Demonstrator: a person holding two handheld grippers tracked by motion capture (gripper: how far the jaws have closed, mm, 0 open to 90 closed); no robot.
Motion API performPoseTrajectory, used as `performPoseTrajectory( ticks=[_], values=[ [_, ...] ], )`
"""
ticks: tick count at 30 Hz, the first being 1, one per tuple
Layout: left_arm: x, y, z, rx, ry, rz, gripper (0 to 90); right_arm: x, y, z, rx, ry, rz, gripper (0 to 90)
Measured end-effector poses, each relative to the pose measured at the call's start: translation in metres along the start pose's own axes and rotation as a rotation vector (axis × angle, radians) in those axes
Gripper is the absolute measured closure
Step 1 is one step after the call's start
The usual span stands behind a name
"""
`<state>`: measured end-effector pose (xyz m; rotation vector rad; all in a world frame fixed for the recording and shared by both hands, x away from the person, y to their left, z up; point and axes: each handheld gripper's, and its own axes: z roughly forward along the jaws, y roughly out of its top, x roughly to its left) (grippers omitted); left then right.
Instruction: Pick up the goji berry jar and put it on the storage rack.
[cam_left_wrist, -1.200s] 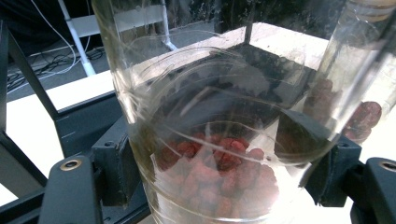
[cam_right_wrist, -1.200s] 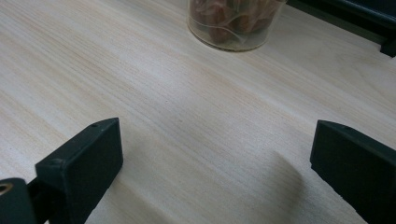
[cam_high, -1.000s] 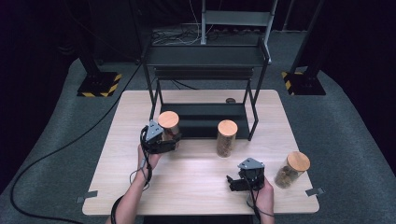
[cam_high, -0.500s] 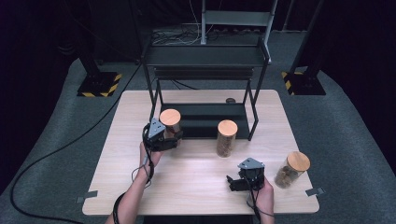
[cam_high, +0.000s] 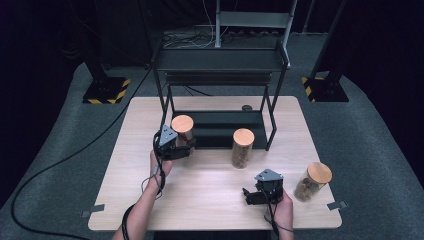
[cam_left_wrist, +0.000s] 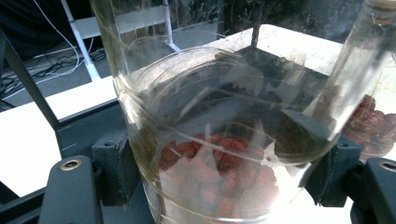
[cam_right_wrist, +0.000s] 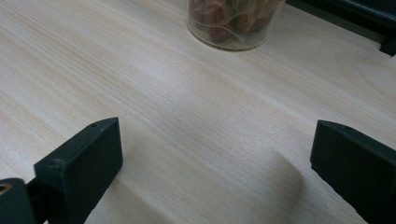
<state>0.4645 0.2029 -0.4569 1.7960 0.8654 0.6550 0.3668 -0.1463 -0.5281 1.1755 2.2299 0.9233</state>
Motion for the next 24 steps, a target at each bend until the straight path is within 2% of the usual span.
performPoseTrajectory(
  ticks=[24],
  values=[
    [0.0029, 0.0065, 0.0096, -0.011, 0.012, -0.001, 24.8, -0.0006, 0.0002, 0.0005, 0.004, 0.012, 0.000, 1.5]
  ],
)
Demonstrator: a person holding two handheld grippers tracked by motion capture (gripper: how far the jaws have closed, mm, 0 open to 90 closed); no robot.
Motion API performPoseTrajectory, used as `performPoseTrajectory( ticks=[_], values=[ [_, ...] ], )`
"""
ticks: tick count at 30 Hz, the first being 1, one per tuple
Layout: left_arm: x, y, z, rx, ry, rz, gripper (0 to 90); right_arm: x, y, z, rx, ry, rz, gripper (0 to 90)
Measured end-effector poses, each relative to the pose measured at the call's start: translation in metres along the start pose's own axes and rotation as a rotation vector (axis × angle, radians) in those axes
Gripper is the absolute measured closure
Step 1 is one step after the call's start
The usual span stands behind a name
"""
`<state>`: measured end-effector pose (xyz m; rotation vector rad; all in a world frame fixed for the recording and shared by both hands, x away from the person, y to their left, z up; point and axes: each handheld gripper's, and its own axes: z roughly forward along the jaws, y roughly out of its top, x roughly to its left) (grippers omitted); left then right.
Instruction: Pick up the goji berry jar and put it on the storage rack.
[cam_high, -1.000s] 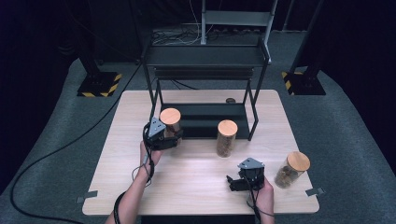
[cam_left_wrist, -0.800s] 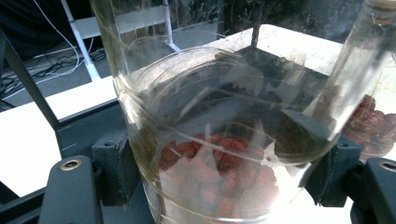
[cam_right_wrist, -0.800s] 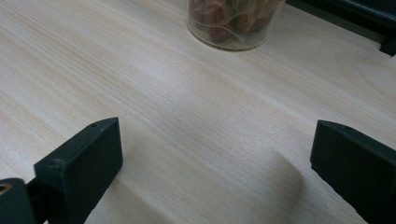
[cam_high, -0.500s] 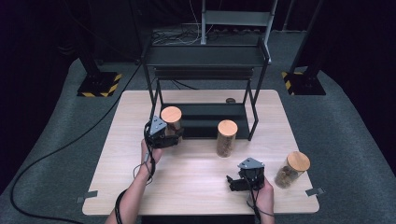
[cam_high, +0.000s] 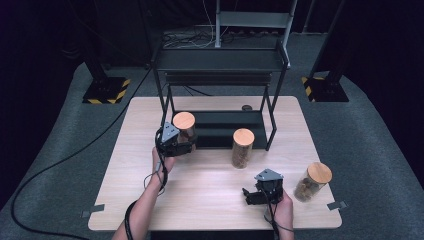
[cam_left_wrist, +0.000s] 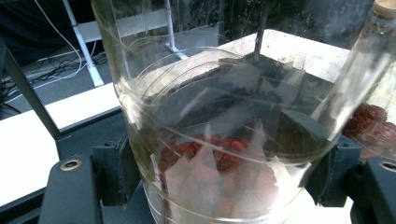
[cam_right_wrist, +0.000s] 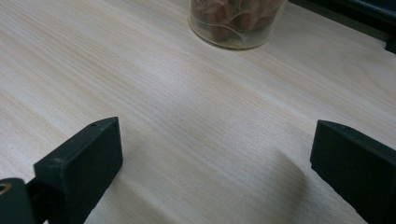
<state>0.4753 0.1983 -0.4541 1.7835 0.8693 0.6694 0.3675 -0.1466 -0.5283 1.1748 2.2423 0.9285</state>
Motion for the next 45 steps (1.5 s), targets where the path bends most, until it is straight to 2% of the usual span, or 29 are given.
performPoseTrajectory(
  ticks=[6, 16, 22, 35, 45],
  values=[
    [0.002, 0.002, 0.002, -0.004, 0.006, -0.004, 24.9, 0.000, 0.000, 0.000, 0.000, 0.001, 0.001, 1.6],
    [0.002, 0.003, 0.007, 0.001, 0.015, 0.012, 24.9, 0.000, 0.000, 0.000, 0.001, 0.004, 0.002, 1.5],
    [0.005, 0.002, 0.010, -0.001, 0.023, -0.004, 24.9, 0.000, 0.000, 0.000, 0.000, 0.002, 0.000, 1.6],
    [0.004, 0.003, 0.020, 0.002, 0.020, -0.005, 24.9, 0.000, 0.000, 0.000, -0.003, -0.004, -0.004, 1.6],
    [0.007, 0.004, 0.029, 0.026, 0.018, 0.005, 24.9, 0.000, 0.000, 0.000, 0.000, 0.000, 0.000, 1.6]
  ],
)
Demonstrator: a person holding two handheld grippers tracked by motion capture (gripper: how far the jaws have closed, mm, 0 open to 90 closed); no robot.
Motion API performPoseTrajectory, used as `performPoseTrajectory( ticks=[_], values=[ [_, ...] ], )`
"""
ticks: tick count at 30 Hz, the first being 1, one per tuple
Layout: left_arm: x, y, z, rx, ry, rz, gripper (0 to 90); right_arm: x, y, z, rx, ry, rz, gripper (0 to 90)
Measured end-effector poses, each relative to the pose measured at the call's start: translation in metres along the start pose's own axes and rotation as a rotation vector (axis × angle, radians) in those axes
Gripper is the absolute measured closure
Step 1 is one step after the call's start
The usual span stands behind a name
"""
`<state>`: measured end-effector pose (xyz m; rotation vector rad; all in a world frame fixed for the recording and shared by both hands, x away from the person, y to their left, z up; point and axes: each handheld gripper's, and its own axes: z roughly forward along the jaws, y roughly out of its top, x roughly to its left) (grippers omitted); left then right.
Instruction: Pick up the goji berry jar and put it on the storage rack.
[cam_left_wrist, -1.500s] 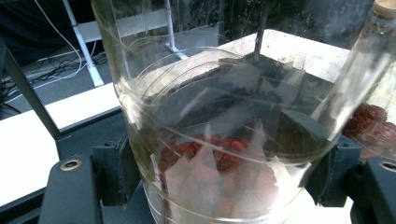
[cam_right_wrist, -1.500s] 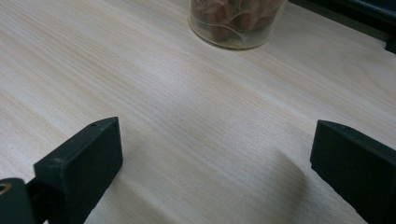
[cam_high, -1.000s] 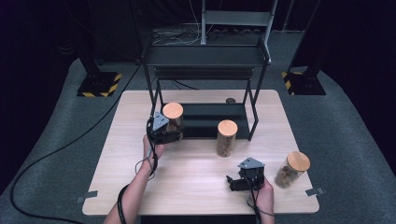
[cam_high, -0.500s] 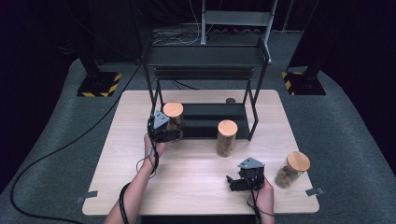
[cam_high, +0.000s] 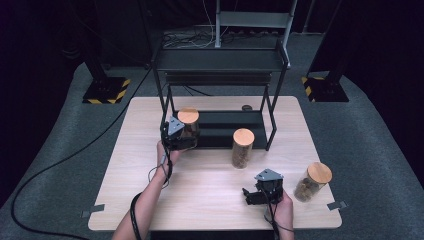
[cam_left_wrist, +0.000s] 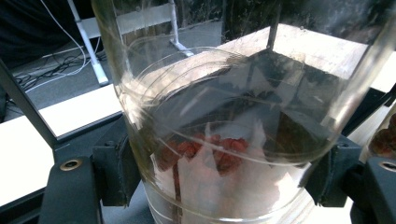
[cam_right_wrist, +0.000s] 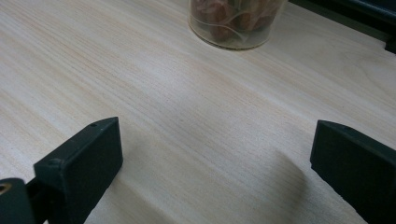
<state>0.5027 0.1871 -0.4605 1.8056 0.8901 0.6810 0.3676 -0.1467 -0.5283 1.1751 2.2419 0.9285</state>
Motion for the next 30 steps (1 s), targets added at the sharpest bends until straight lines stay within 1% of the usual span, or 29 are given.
performPoseTrajectory(
  ticks=[5, 8, 14, 19, 30],
  values=[
    [0.002, 0.000, 0.004, 0.001, -0.001, -0.016, 24.8, 0.000, 0.000, 0.000, -0.001, -0.001, -0.001, 1.5],
    [0.002, -0.001, 0.007, 0.012, -0.002, -0.014, 24.9, 0.000, 0.000, 0.000, -0.001, -0.002, -0.001, 1.5],
    [0.003, -0.002, 0.010, 0.018, -0.003, -0.019, 24.9, 0.000, 0.000, 0.000, -0.001, -0.001, 0.002, 1.6],
    [0.006, -0.002, 0.014, 0.019, 0.005, -0.024, 24.8, 0.000, 0.000, 0.000, -0.001, -0.002, 0.001, 1.6],
    [0.008, -0.005, 0.020, 0.023, 0.021, -0.032, 24.8, 0.000, 0.000, 0.000, -0.001, -0.002, 0.002, 1.8]
  ],
)
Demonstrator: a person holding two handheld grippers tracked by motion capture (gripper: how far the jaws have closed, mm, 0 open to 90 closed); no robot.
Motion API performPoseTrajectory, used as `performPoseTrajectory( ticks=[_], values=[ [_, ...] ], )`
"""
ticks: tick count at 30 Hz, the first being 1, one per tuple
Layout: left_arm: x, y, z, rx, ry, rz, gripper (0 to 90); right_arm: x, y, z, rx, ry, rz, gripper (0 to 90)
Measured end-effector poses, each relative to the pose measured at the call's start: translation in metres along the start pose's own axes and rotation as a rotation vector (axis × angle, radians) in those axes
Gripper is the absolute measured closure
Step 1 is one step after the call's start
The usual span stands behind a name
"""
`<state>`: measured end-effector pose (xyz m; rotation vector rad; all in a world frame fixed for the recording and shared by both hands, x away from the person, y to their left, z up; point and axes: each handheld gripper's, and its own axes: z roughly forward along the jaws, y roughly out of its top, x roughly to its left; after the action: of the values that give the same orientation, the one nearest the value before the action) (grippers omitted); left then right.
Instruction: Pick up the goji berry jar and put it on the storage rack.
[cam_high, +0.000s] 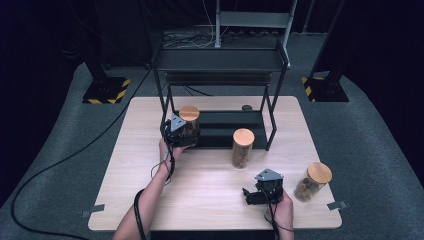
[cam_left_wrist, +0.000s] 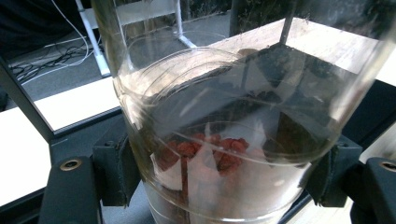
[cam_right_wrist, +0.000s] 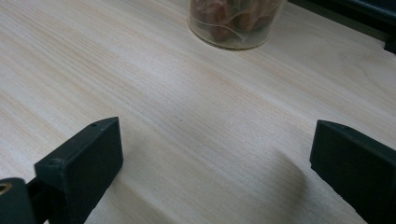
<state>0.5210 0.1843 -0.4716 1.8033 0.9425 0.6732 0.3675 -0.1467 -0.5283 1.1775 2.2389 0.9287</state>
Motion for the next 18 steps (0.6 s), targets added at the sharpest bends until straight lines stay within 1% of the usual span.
performPoseTrajectory(
  ticks=[4, 13, 18],
  values=[
    [0.0018, -0.0007, 0.0015, 0.002, 0.004, -0.007, 24.9, 0.0001, 0.0000, 0.0000, 0.000, -0.001, -0.001, 1.8],
    [0.0046, -0.0018, 0.0038, 0.008, 0.014, -0.004, 24.9, 0.0000, 0.0000, 0.0000, 0.000, 0.000, 0.000, 1.7],
    [0.0049, -0.0024, 0.0060, 0.009, 0.016, -0.009, 24.9, 0.0001, 0.0000, 0.0000, 0.000, -0.001, 0.000, 1.7]
  ],
)
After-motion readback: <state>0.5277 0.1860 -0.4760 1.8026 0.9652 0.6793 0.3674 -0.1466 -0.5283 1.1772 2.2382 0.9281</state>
